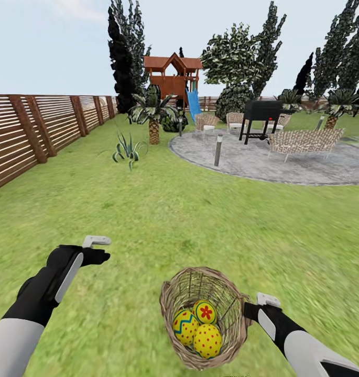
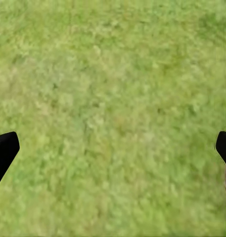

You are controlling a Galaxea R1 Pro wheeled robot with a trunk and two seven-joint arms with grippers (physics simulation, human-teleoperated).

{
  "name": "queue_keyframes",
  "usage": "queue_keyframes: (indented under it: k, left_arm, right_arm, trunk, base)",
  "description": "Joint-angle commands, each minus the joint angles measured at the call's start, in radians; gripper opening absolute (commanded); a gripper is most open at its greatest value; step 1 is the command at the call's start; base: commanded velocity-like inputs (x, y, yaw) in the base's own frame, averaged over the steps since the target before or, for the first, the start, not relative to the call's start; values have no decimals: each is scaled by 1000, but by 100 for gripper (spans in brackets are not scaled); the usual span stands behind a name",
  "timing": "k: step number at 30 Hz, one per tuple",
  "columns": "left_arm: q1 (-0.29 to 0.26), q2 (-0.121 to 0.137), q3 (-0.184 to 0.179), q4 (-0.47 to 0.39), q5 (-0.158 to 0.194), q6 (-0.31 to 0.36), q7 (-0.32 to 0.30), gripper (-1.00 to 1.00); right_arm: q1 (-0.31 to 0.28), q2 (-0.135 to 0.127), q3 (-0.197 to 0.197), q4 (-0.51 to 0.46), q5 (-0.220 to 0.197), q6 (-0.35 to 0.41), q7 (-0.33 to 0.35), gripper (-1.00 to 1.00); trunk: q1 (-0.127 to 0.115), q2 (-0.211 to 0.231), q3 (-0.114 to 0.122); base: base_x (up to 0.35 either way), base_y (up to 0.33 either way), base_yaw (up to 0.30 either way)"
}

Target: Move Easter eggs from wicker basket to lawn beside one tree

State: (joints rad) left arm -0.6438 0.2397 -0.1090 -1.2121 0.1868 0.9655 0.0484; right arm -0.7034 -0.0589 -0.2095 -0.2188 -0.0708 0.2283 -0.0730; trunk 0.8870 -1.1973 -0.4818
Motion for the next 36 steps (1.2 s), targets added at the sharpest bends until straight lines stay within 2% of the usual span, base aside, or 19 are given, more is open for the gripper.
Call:
queue_keyframes:
  k: [1, 36]
  left_arm:
    - [-1, 1, -3, -1, 7, 4, 5, 100]
    - [-1, 1, -7, -1, 8, -2, 5, 100]
  right_arm:
    - [-1, 0, -2, -2, -12, 5, -2, -100]
    - [-1, -1, -2, -2, -12, 5, -2, -100]
  trunk:
    - [0, -1, -1]
    - [0, -1, 15]
  base:
    - [0, 0, -273]
    - [0, 0, -274]
